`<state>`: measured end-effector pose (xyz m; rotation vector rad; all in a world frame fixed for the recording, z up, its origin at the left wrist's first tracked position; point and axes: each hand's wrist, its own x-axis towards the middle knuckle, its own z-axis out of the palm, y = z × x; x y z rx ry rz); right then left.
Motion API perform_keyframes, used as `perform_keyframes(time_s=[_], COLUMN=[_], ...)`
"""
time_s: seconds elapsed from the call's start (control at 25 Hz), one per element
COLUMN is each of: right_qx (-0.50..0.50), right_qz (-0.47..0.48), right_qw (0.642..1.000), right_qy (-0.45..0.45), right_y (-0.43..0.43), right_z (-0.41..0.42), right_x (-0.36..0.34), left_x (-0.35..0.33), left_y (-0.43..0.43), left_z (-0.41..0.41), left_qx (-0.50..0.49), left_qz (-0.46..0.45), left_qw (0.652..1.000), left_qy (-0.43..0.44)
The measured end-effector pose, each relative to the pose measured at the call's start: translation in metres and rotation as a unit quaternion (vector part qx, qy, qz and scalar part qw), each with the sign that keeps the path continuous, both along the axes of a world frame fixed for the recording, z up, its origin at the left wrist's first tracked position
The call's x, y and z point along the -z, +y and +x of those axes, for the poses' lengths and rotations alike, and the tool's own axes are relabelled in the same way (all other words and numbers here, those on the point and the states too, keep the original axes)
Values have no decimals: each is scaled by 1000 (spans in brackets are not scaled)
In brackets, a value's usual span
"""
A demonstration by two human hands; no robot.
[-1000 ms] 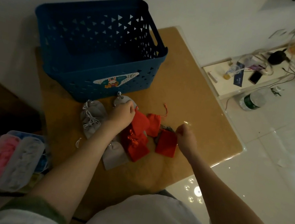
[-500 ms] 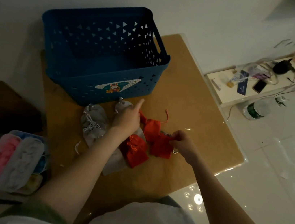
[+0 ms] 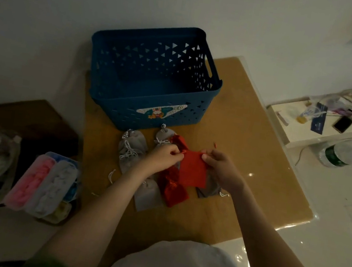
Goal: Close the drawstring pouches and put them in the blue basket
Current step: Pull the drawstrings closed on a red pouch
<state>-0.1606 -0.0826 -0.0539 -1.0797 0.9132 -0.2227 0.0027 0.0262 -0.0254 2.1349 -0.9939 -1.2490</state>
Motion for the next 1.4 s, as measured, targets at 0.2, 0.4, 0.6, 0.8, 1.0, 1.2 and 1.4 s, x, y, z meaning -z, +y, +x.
perform_keyframes(time_s=[0.2,0.4,0.6,0.8,1.0,1.2,1.4], right_qx=[-63,-138,-188,-252,-231,-149,-106], right_qz=[6,14,11,44,-5,-7,-129], right_qw=[994,980,973,959,966,984,984], right_qy=[-90,-143,-132,-122,-118,-93,-66], right_y=[9,19,16,19,20,18,4], right_z=[36,78,99,103,103,100,87], right_x=[-10,-27,-45,-66,-70,-64,-49], left_x=[-25,-45,-56,-55,-49,-42,-37], left_y=[30,45,52,50,42,42,45], left_z=[13,40,54,57,54,50,52], left_qx=[-232,-468,-496,-474,-471,-426,-438], left_qz=[-85,-236,-243,-261,-282,-328,-273], left_qw=[966,728,719,708,705,740,788], left_qy=[79,442,421,454,449,404,335])
